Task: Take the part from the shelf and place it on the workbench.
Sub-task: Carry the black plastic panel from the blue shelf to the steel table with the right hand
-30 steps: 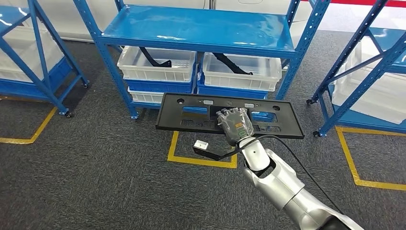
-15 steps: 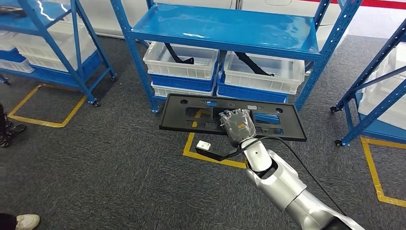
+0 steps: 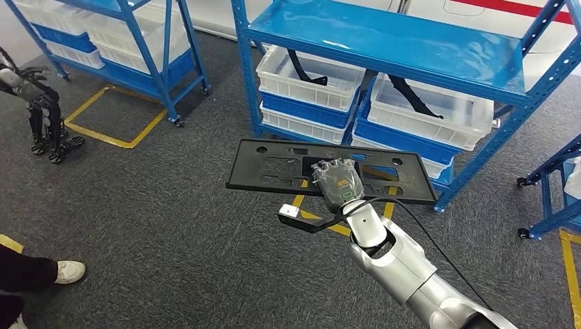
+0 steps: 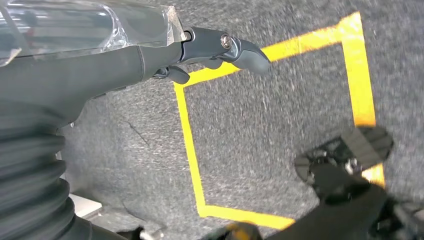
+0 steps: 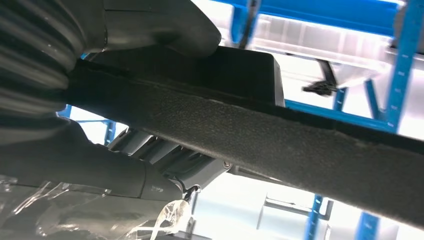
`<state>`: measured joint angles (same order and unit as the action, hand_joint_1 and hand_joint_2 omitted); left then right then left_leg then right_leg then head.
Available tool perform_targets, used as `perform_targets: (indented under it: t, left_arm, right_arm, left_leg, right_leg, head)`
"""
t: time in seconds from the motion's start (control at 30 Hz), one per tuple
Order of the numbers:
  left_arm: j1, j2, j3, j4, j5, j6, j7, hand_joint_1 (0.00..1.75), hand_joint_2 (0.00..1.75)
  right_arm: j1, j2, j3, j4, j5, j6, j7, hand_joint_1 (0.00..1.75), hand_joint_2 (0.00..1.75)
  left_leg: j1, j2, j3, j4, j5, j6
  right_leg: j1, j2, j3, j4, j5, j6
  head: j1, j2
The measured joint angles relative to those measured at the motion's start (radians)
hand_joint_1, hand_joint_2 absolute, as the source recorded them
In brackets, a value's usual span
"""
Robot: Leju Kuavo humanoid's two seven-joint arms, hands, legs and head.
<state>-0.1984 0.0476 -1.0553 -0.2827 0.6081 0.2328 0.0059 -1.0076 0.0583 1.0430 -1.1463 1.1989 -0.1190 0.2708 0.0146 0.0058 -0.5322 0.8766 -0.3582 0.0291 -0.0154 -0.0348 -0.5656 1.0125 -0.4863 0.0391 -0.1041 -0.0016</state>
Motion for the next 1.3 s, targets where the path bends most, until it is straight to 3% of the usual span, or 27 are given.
perform_targets:
  t: [0.07,0.1,0.13,0.17,0.2,0.27,0.33,0.4,0.47,0.53,0.6,0.63,0.67,0.7,0.77,0.8,0.83,0.9,0.93,1.0,1.07,1.1,1.13,1.17,1.2,1.27,1.3]
  left_arm:
    - [-0.002,0.001,0.000,0.000,0.000,0.000,0.000,0.00,1.75]
    - [-0.002,0.001,0.000,0.000,0.000,0.000,0.000,0.00,1.75]
    - [-0.001,0.001,0.000,0.000,0.000,0.000,-0.001,0.00,1.75]
    - [0.000,0.001,0.000,0.000,0.001,0.000,-0.002,0.00,1.75]
    - [0.001,0.001,0.000,0.000,0.002,0.001,-0.005,0.00,1.75]
    - [0.001,0.000,0.000,0.000,0.007,0.006,-0.012,0.00,1.75]
    - [0.004,-0.001,0.001,0.000,0.013,0.013,-0.015,0.00,1.75]
    - [0.014,-0.001,0.001,0.000,0.016,0.015,-0.009,0.00,1.75]
    - [0.027,-0.002,0.000,0.001,0.015,0.010,0.002,0.00,1.75]
    - [0.030,-0.003,0.000,0.001,0.014,0.004,0.008,0.00,1.75]
    - [0.030,-0.003,0.000,0.001,0.013,0.002,0.013,0.00,1.75]
    - [0.030,-0.003,0.000,0.001,0.012,0.003,0.016,0.00,1.75]
    - [0.031,-0.003,0.000,0.001,0.011,0.006,0.020,0.00,1.75]
    - [0.030,-0.003,0.000,0.001,0.011,0.009,0.023,0.00,1.75]
    - [0.023,-0.001,0.001,0.001,0.007,0.016,0.021,0.00,1.75]
    - [0.017,0.001,0.001,0.001,0.003,0.018,0.018,0.00,1.75]
    - [0.010,0.002,0.001,0.001,-0.002,0.021,0.015,0.00,1.75]
    - [0.000,0.006,0.001,0.001,-0.006,0.025,0.006,0.00,1.75]
    - [-0.002,0.008,0.002,0.001,-0.004,0.027,-0.003,0.00,1.75]
    - [-0.007,0.010,0.007,0.001,0.012,0.032,-0.037,0.00,1.75]
    - [-0.013,0.011,0.024,0.001,0.055,0.034,-0.115,0.00,1.75]
    - [-0.015,0.010,0.037,0.000,0.084,0.027,-0.173,0.00,1.75]
    - [-0.018,0.010,0.053,-0.002,0.113,0.009,-0.242,0.00,1.75]
    - [-0.020,0.010,0.071,-0.010,0.134,-0.020,-0.315,0.00,1.75]
    - [-0.024,0.012,0.089,-0.025,0.141,-0.055,-0.381,0.00,1.75]
    - [-0.036,0.030,0.134,-0.101,0.109,-0.125,-0.462,0.00,1.75]
    - [-0.041,0.043,0.159,-0.159,0.074,-0.152,-0.460,0.00,1.75]
  right_arm:
    - [0.004,-0.003,0.000,-0.002,0.001,0.001,0.001,1.75,1.75]
    - [0.008,-0.005,0.000,-0.003,0.001,0.001,0.001,1.75,1.75]
    - [0.013,-0.007,0.000,-0.003,0.001,0.001,0.001,1.75,1.75]
    - [0.016,-0.008,0.000,-0.003,0.001,0.001,0.001,1.75,1.75]
    - [0.017,-0.008,0.000,-0.003,0.001,0.001,0.002,1.75,1.75]
    - [0.016,-0.009,-0.002,-0.006,0.001,0.000,0.004,1.75,1.75]
    - [0.018,-0.011,-0.005,-0.008,0.001,0.000,0.005,1.75,1.75]
    - [0.021,-0.013,-0.008,-0.009,0.002,-0.001,0.007,1.75,1.75]
    - [0.023,-0.013,-0.010,-0.011,0.005,-0.003,0.008,1.75,1.75]
    - [0.024,-0.015,-0.012,-0.013,0.007,-0.005,0.008,1.75,1.75]
    - [0.026,-0.019,-0.014,-0.014,0.008,-0.006,0.007,1.75,1.75]
    - [0.029,-0.020,-0.014,-0.014,0.008,-0.006,0.006,1.75,1.75]
    - [0.031,-0.020,-0.014,-0.014,0.010,-0.006,0.005,1.75,1.75]
    - [0.032,-0.020,-0.014,-0.014,0.011,-0.006,0.003,1.75,1.75]
    - [0.031,-0.020,-0.015,-0.016,0.011,-0.008,0.001,1.75,1.75]
    - [0.030,-0.020,-0.016,-0.018,0.010,-0.010,0.001,1.75,1.75]
    - [0.029,-0.020,-0.017,-0.019,0.008,-0.013,0.001,1.75,1.75]
    - [0.028,-0.020,-0.018,-0.021,0.005,-0.018,0.000,1.75,1.75]
    - [0.029,-0.020,-0.018,-0.020,0.004,-0.021,0.000,1.75,1.75]
    - [0.030,-0.021,-0.018,-0.019,0.003,-0.034,0.001,1.75,1.75]
    - [0.034,-0.027,-0.018,-0.019,-0.001,-0.045,0.003,1.75,1.75]
    - [0.037,-0.033,-0.018,-0.018,-0.004,-0.046,0.005,1.75,1.75]
    - [0.040,-0.040,-0.018,-0.018,-0.007,-0.043,0.006,1.75,1.75]
    - [0.044,-0.047,-0.019,-0.019,-0.010,-0.040,0.006,1.75,1.75]
    - [0.045,-0.054,-0.020,-0.019,-0.014,-0.036,0.003,1.75,1.75]
    - [0.042,-0.061,-0.025,-0.019,-0.022,-0.028,-0.011,1.75,1.75]
    - [0.038,-0.063,-0.027,-0.019,-0.025,-0.025,-0.021,1.75,1.75]
  left_leg:
    - [-0.002,-0.022,-0.004,0.000,0.002,0.006]
    - [-0.003,-0.034,-0.005,0.000,0.003,0.008]
    - [-0.004,-0.047,-0.005,0.001,0.003,0.008]
    - [-0.005,-0.060,-0.005,0.001,0.004,0.008]
    - [-0.004,-0.072,-0.004,0.001,0.004,0.008]
    - [-0.004,-0.095,-0.007,0.002,0.005,0.005]
    - [-0.003,-0.116,-0.015,0.001,0.009,-0.004]
    - [-0.001,-0.134,-0.023,-0.003,0.014,-0.017]
    - [-0.004,-0.104,-0.047,0.037,-0.012,-0.026]
    - [-0.006,-0.049,-0.115,0.175,-0.077,-0.033]
    - [-0.004,-0.028,-0.189,0.322,-0.125,-0.039]
    - [-0.004,-0.025,-0.201,0.345,-0.124,-0.041]
    - [-0.004,-0.022,-0.191,0.322,-0.104,-0.041]
    - [-0.004,-0.015,-0.161,0.259,-0.071,-0.039]
    - [-0.010,0.026,-0.079,0.099,-0.005,-0.031]
    - [-0.014,0.045,-0.050,0.041,0.014,-0.025]
    - [-0.017,0.056,-0.035,0.010,0.022,-0.020]
    - [-0.019,0.042,-0.034,-0.004,0.024,-0.012]
    - [-0.017,0.031,-0.034,-0.006,0.026,-0.008]
    - [-0.013,0.011,-0.032,-0.009,0.029,0.003]
    - [-0.011,-0.009,-0.032,-0.010,0.030,0.009]
    - [-0.011,-0.021,-0.031,-0.010,0.031,0.011]
    - [-0.011,-0.034,-0.031,-0.010,0.031,0.011]
    - [-0.010,-0.047,-0.029,-0.010,0.031,0.011]
    - [-0.009,-0.061,-0.026,-0.009,0.030,0.010]
    - [-0.007,-0.086,-0.022,-0.008,0.028,0.006]
    - [-0.008,-0.097,-0.024,-0.006,0.027,0.003]
  right_leg:
    - [0.000,0.026,-0.074,0.159,-0.070,0.001]
    - [0.001,0.028,-0.100,0.209,-0.083,0.000]
    - [0.001,0.029,-0.107,0.219,-0.074,-0.002]
    - [0.001,0.033,-0.094,0.186,-0.045,-0.006]
    - [0.001,0.046,-0.065,0.117,-0.004,-0.010]
    - [-0.001,0.100,0.001,-0.032,0.068,-0.021]
    - [-0.001,0.129,0.028,-0.098,0.087,-0.024]
    - [-0.003,0.107,0.032,-0.110,0.087,-0.024]
    - [-0.009,0.082,0.035,-0.118,0.091,-0.031]
    - [-0.008,0.055,0.037,-0.122,0.092,-0.037]
    - [-0.005,0.026,0.037,-0.121,0.090,-0.039]
    - [-0.004,0.012,0.038,-0.121,0.089,-0.040]
    - [-0.004,0.001,0.039,-0.121,0.088,-0.040]
    - [-0.004,-0.010,0.040,-0.121,0.087,-0.038]
    - [0.000,-0.028,0.042,-0.120,0.082,-0.032]
    - [0.003,-0.037,0.041,-0.118,0.080,-0.028]
    - [0.007,-0.045,0.040,-0.117,0.078,-0.024]
    - [0.012,-0.065,0.040,-0.116,0.076,-0.017]
    - [0.010,-0.061,0.039,-0.110,0.068,-0.013]
    - [0.005,-0.023,0.013,-0.046,0.023,-0.007]
    - [0.004,0.021,-0.058,0.103,-0.047,-0.005]
    - [0.004,0.030,-0.095,0.176,-0.071,-0.004]
    - [0.004,0.034,-0.120,0.218,-0.075,-0.003]
    - [0.004,0.036,-0.124,0.215,-0.057,-0.002]
    - [0.002,0.039,-0.109,0.169,-0.019,-0.002]
    - [-0.006,0.073,-0.049,0.019,0.073,-0.001]
    - [-0.010,0.092,-0.024,-0.043,0.100,0.000]
  head:
    - [0.000,0.000]
    - [0.000,0.000]
    - [0.000,0.000]
    - [0.000,0.000]
    - [0.000,0.000]
    - [0.000,0.000]
    - [0.000,0.000]
    - [0.000,0.000]
    - [-0.001,0.000]
    - [-0.002,0.000]
    - [-0.002,0.000]
    - [-0.002,0.000]
    - [-0.002,0.000]
    - [-0.002,0.000]
    - [-0.002,0.000]
    - [-0.002,0.000]
    - [-0.002,0.000]
    - [-0.002,0.000]
    - [-0.002,0.000]
    - [-0.002,0.000]
    - [-0.002,0.000]
    - [-0.002,0.000]
    - [-0.002,0.000]
    - [-0.002,0.000]
    - [-0.002,0.000]
    - [-0.002,0.000]
    - [-0.002,0.000]
